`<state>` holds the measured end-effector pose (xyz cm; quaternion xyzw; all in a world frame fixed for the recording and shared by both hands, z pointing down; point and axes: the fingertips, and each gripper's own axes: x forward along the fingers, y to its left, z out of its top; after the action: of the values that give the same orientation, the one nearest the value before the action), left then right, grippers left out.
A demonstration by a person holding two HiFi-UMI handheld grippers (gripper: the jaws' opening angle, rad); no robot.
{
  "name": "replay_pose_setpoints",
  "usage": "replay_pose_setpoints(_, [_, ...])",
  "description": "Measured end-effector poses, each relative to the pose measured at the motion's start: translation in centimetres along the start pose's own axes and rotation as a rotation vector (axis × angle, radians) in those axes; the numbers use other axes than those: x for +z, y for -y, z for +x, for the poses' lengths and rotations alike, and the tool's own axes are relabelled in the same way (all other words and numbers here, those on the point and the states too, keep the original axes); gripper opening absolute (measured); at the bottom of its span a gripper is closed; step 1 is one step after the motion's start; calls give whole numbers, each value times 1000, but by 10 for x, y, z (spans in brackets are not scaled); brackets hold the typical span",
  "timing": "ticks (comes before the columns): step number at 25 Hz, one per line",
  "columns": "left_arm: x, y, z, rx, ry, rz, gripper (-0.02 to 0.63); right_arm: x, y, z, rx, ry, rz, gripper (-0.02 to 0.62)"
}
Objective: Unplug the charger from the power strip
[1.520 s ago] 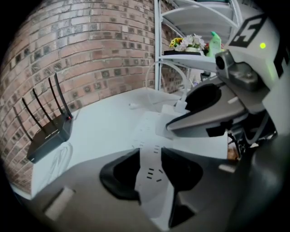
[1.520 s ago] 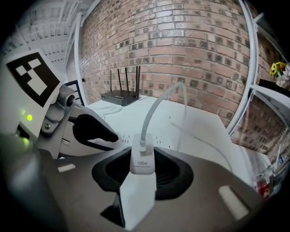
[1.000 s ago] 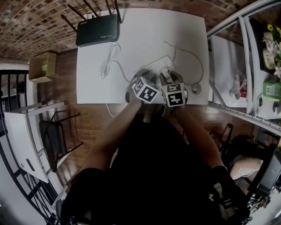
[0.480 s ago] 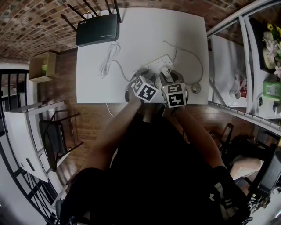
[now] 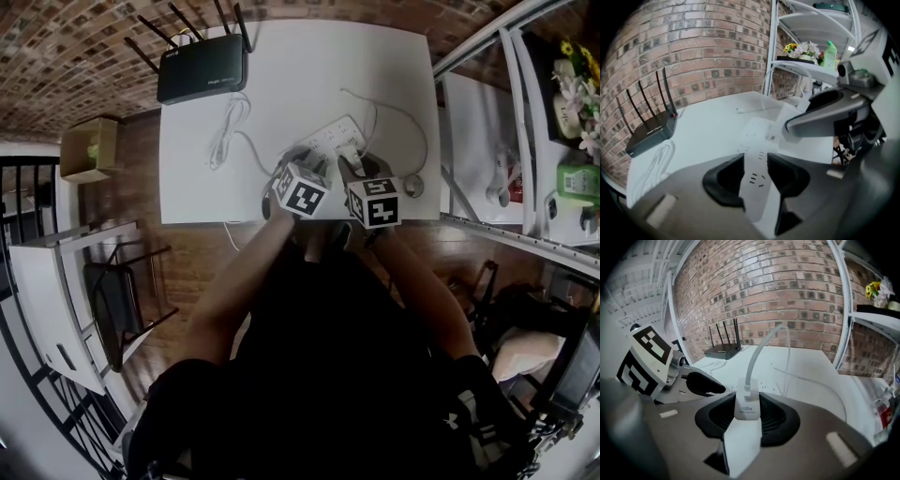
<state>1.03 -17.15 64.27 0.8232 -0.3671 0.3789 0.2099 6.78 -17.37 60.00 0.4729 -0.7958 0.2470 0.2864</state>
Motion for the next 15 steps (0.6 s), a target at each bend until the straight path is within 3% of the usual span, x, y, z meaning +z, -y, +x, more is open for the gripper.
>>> replay_pose_setpoints(7, [17,16,-34,-46,106,-69,155,8,2,-17,48,50,128,141])
replay_pose_setpoints(15, [44,49,-87,-176,212,-196,155,12,20,-44,93,109,309,141])
